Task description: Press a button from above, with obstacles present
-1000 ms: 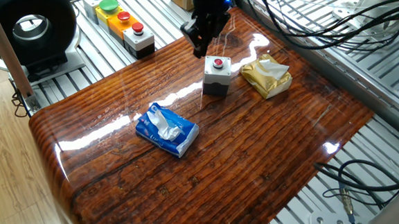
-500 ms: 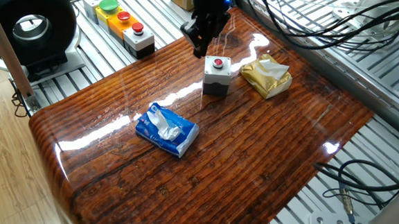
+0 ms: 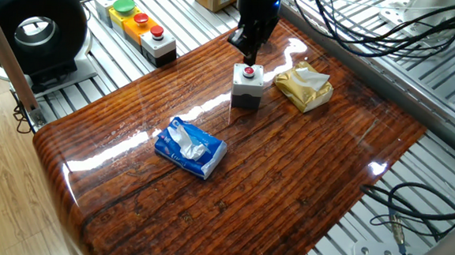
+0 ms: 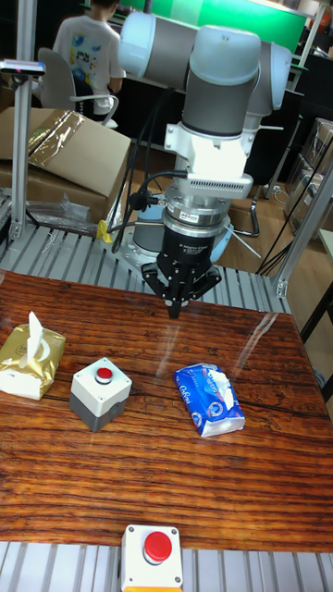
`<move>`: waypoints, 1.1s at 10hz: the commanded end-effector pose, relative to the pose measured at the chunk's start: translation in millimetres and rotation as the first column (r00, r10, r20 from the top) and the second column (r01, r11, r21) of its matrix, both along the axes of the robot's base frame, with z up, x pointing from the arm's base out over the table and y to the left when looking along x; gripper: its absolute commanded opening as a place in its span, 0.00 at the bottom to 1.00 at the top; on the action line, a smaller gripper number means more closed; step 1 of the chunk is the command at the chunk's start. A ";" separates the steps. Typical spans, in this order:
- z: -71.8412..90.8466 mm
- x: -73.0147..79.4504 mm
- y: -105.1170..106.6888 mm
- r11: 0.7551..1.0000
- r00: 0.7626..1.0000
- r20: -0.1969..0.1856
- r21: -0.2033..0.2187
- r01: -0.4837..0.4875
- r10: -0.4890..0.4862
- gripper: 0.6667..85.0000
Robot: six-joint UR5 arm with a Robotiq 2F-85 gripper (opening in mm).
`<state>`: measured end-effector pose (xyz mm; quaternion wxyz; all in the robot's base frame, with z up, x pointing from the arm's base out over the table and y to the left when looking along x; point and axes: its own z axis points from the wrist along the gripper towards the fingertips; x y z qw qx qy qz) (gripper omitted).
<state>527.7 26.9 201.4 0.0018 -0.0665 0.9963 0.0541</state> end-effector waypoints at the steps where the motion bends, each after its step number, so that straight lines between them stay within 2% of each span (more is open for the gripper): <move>1: 3.1 3.2 8.0 0.999 0.999 0.008 0.031 0.040 -0.040 0.01; 4: 2.5 -1.3 3.2 0.984 0.984 -0.026 0.009 0.179 -0.179 0.01; 6: 1.8 8.8 -3.9 0.975 0.975 0.013 -0.011 0.220 -0.220 0.01; 7: 1.5 9.9 -7.5 0.982 0.982 0.023 -0.024 0.189 -0.189 0.01; 8: 1.7 7.4 -4.3 0.989 0.989 0.016 -0.014 0.146 -0.146 0.01; 9: 2.7 0.0 -6.7 0.992 0.992 -0.016 -0.020 0.126 -0.127 0.01; 10: 9.1 2.8 -20.9 0.994 0.993 -0.036 -0.022 0.109 -0.110 0.01; 11: 9.7 7.3 -29.0 0.995 0.995 -0.034 -0.015 0.097 -0.097 0.02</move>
